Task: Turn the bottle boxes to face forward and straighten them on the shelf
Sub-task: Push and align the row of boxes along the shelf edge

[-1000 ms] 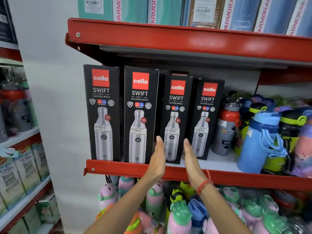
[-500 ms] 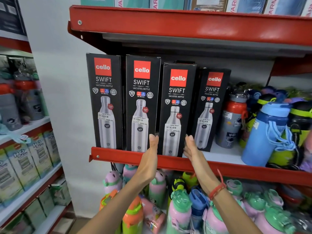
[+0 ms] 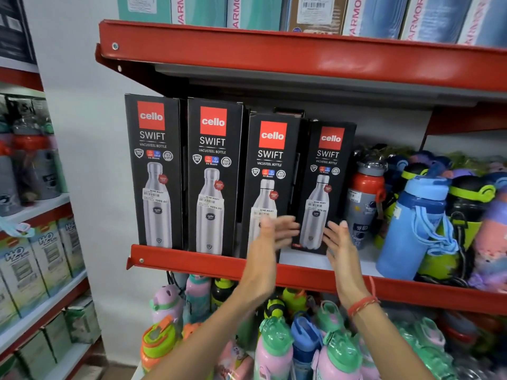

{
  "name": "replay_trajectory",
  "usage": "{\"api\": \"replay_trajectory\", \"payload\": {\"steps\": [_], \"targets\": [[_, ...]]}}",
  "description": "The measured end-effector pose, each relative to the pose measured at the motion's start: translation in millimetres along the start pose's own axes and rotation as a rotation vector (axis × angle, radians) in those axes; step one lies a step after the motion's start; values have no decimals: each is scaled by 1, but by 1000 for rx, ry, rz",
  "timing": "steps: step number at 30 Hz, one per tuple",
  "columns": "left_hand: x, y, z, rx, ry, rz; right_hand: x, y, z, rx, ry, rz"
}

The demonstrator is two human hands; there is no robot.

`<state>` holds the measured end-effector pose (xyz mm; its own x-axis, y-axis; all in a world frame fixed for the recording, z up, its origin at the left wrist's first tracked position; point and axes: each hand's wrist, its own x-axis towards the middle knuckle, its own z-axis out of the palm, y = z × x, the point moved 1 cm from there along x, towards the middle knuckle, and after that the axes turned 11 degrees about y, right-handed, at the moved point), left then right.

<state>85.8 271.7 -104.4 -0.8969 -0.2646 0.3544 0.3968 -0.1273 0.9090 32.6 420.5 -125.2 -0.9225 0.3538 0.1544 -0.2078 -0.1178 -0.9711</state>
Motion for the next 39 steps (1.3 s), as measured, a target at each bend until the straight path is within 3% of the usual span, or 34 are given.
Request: {"api": "replay_trajectory", "payload": {"steps": [3,8,21,36,39], "targets": [[5,-11,38,64,-176,-250,15,7,-8,14,18,53],[20,-31,56,142,-89,-322,34,4,-11,9,-90,122],[15,-37,42,119,6,-425,28,-4,-32,-186,-248,141],[-19,-12,3,109,-237,-397,-17,-23,-38,-239,-250,134],[-19,-2,-2,227,-311,-363,-27,-33,-31,-264,-143,81]]}}
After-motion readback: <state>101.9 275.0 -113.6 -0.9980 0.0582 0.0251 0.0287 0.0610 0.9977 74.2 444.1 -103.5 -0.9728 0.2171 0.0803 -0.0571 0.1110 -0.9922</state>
